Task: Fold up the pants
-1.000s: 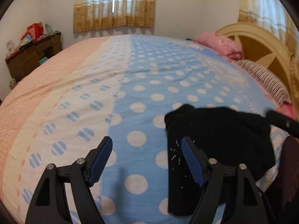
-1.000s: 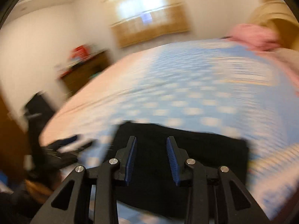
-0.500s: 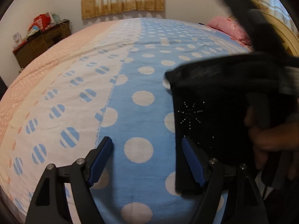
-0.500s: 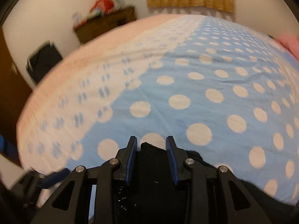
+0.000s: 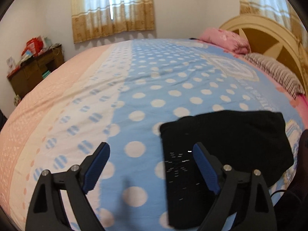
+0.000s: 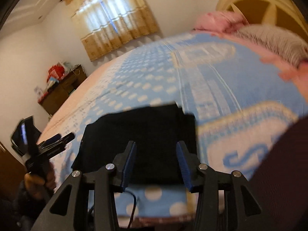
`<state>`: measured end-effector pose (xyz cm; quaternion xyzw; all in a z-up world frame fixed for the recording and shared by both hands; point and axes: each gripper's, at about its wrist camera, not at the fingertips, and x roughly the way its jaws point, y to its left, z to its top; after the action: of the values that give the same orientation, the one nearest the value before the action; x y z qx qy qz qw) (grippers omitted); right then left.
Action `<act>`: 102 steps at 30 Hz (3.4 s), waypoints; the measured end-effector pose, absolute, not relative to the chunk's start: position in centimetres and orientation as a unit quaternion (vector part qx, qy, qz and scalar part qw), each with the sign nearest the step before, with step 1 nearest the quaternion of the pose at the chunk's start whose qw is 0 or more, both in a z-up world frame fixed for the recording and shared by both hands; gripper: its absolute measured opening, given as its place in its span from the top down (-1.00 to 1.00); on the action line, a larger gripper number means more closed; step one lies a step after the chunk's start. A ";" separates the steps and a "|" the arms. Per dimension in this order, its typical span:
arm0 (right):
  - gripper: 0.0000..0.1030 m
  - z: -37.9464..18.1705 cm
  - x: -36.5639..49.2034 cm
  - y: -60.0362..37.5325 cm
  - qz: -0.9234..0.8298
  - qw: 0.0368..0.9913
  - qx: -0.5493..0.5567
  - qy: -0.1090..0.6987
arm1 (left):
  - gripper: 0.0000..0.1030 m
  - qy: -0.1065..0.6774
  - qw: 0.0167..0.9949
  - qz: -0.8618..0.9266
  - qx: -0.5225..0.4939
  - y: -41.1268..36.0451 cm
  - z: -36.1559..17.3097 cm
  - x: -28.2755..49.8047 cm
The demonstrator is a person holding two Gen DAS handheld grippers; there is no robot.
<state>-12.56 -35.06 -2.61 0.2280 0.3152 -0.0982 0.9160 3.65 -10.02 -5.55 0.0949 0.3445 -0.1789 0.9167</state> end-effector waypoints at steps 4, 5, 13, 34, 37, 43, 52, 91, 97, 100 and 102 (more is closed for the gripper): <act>0.11 -5.0 -11.6 -34.3 -0.106 0.906 0.212 0.350 | -0.76 0.369 0.903 -0.184 0.120 -11.9 -6.6 3.2; 0.11 -5.6 -11.3 -34.4 -0.109 0.903 0.210 0.357 | -0.76 0.372 0.902 -0.181 0.127 -12.0 -6.9 3.0; 0.74 -7.8 -10.5 -34.2 -0.155 0.890 0.167 0.394 | -0.97 0.398 0.892 -0.165 0.139 -12.3 -8.5 2.9; -0.57 -6.0 -11.2 -38.9 -0.150 0.889 0.310 0.302 | -1.00 0.393 0.894 -0.183 0.115 -11.8 -7.0 2.4; -0.57 -6.6 -10.2 -39.1 -0.154 0.886 0.307 0.310 | -1.00 0.389 0.896 -0.197 0.084 -11.3 -6.3 2.6; -0.57 -8.7 -9.4 -39.2 -0.170 0.872 0.326 0.324 | -1.00 0.440 0.871 -0.219 0.017 -11.1 -7.7 4.4; -0.57 -9.9 -8.0 -37.0 -0.135 0.879 0.294 0.352 | -1.00 0.456 0.868 -0.196 0.012 -11.6 -9.4 3.9; 0.45 -7.8 -8.2 -30.9 -0.185 0.920 0.115 0.327 | 0.69 0.408 0.887 -0.185 0.114 -15.4 -6.9 1.5; 0.45 -7.6 -7.9 -30.6 -0.188 0.922 0.101 0.324 | 0.70 0.401 0.889 -0.186 0.117 -15.3 -6.6 1.4; 0.45 -7.6 -7.9 -30.4 -0.192 0.922 0.092 0.322 | 0.70 0.398 0.890 -0.186 0.119 -15.3 -6.4 1.2; 0.46 -7.5 -8.0 -30.1 -0.194 0.924 0.088 0.319 | 0.70 0.396 0.891 -0.187 0.118 -15.3 -6.2 1.1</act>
<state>-8.03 -30.07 -7.53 0.0878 0.3188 -0.1942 0.9236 1.12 -15.26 -6.22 0.1182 0.3955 -0.1870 0.8914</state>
